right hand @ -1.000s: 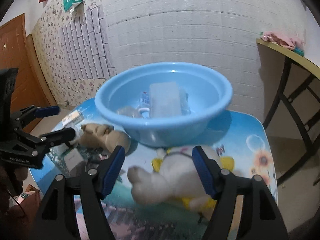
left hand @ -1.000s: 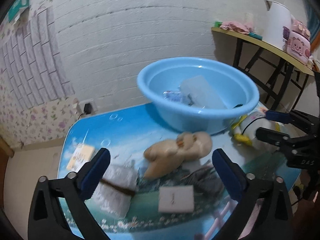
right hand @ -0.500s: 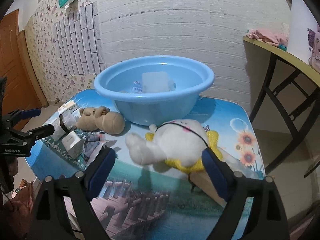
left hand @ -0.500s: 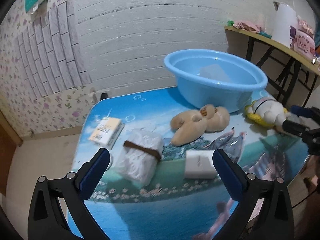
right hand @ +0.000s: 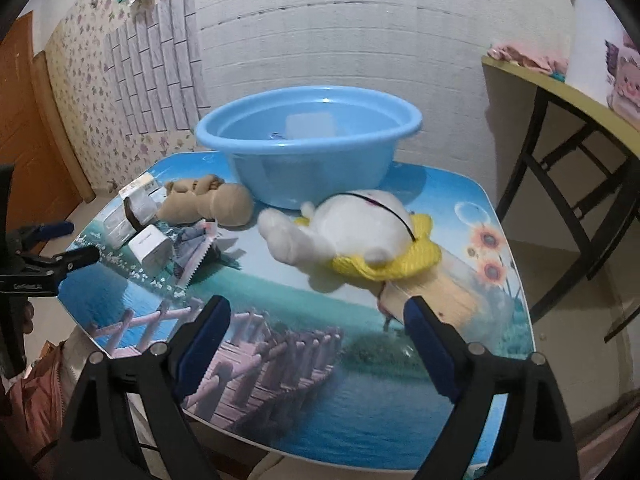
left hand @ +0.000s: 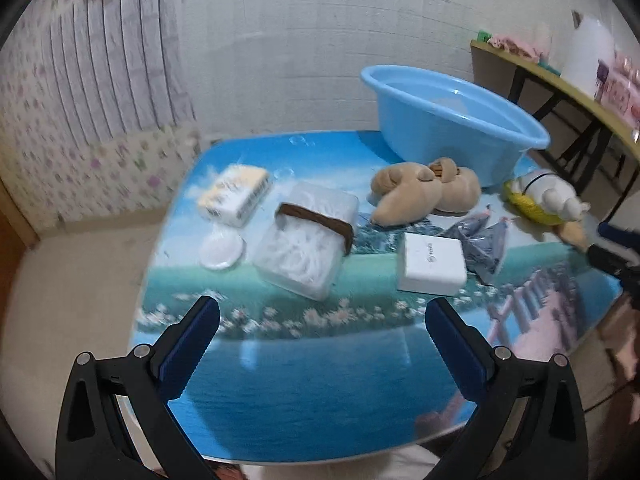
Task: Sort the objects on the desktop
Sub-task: 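Move both tools back over the table toward the floss box and toothpick box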
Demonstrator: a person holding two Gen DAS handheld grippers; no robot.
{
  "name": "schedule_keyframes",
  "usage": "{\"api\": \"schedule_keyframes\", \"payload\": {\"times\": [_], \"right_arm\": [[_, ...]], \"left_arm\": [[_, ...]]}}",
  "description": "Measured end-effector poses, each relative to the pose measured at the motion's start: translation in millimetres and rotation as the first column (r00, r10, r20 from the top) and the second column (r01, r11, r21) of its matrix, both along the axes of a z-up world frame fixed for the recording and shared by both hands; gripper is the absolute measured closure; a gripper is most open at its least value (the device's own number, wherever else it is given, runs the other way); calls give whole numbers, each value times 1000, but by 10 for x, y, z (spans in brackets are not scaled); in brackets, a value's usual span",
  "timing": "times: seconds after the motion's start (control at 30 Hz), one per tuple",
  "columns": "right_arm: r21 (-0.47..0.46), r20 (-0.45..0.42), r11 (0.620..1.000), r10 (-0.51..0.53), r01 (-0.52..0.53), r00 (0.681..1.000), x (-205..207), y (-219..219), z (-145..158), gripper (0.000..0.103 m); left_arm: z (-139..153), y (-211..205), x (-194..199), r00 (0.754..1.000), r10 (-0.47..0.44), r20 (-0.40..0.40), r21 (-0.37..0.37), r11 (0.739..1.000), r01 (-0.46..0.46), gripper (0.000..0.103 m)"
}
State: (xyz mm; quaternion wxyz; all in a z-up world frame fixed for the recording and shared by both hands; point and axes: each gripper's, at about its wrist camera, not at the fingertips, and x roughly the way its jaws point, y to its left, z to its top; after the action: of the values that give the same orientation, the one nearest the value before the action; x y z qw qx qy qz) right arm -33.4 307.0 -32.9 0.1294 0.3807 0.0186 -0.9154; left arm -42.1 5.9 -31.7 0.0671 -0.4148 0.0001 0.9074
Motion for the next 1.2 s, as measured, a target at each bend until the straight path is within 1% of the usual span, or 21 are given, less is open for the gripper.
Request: {"api": "schedule_keyframes", "payload": {"times": [0.03,0.07,0.1,0.17,0.23,0.3,0.37,0.43,0.47,0.6,0.67,0.73,0.8,0.87,0.93,1.13,1.2], "right_arm": [[-9,-6,1000,-8,8,1000,6,27,1,12],[-13,-19,1000,-18,17,1000,19,44,4,1],[-18,-36,999,-27,26,999,29,63,9,0],[-28,-59,999,-45,44,997,42,91,13,0],[-40,-49,997,-62,61,997,32,114,3,0],[-53,-27,997,-66,64,997,15,138,-12,0],[-58,-13,996,-67,66,998,3,165,-24,0],[-44,-3,997,-68,68,998,-12,189,-39,0],[-39,-3,997,-72,72,997,-8,200,-52,0],[-19,1,995,-99,99,995,-25,271,-94,0],[-7,15,994,-110,110,994,-42,302,-110,0],[10,25,994,-113,113,993,-57,321,-137,0],[22,17,993,-119,119,993,-61,335,-149,0],[29,11,992,-127,126,992,-61,352,-154,0],[30,10,991,-132,132,991,-69,373,-156,0],[45,14,982,-185,184,983,-130,428,-172,0],[55,15,978,-201,200,980,-146,436,-180,0]], "left_arm": [[7,-13,10,1000,0,-12,8,1000,0,0],[25,-37,27,1000,2,-31,4,1000,-2,0],[41,-59,35,999,9,-41,-12,1000,-9,0],[54,-116,29,999,28,-44,-22,999,-29,0],[55,-210,16,998,54,-41,-1,999,-54,0],[48,-272,5,997,71,-36,2,997,-71,0],[17,-320,-21,996,81,-29,-29,996,-82,0],[-29,-354,-41,996,90,-19,-60,994,-91,0],[-57,-371,-56,996,93,-5,-60,994,-93,0],[-180,-444,-113,992,117,46,-36,993,-116,0],[-209,-460,-117,992,114,53,-30,993,-113,0],[-237,-492,-126,991,118,66,-7,993,-118,0],[-238,-530,-121,991,128,48,0,992,-128,0],[-229,-541,-111,991,135,27,-25,991,-134,0],[-227,-564,-105,991,131,19,-32,991,-130,0],[-240,-633,-126,991,132,20,-9,991,-132,2],[-232,-617,-116,993,120,17,5,993,-120,2]]}}
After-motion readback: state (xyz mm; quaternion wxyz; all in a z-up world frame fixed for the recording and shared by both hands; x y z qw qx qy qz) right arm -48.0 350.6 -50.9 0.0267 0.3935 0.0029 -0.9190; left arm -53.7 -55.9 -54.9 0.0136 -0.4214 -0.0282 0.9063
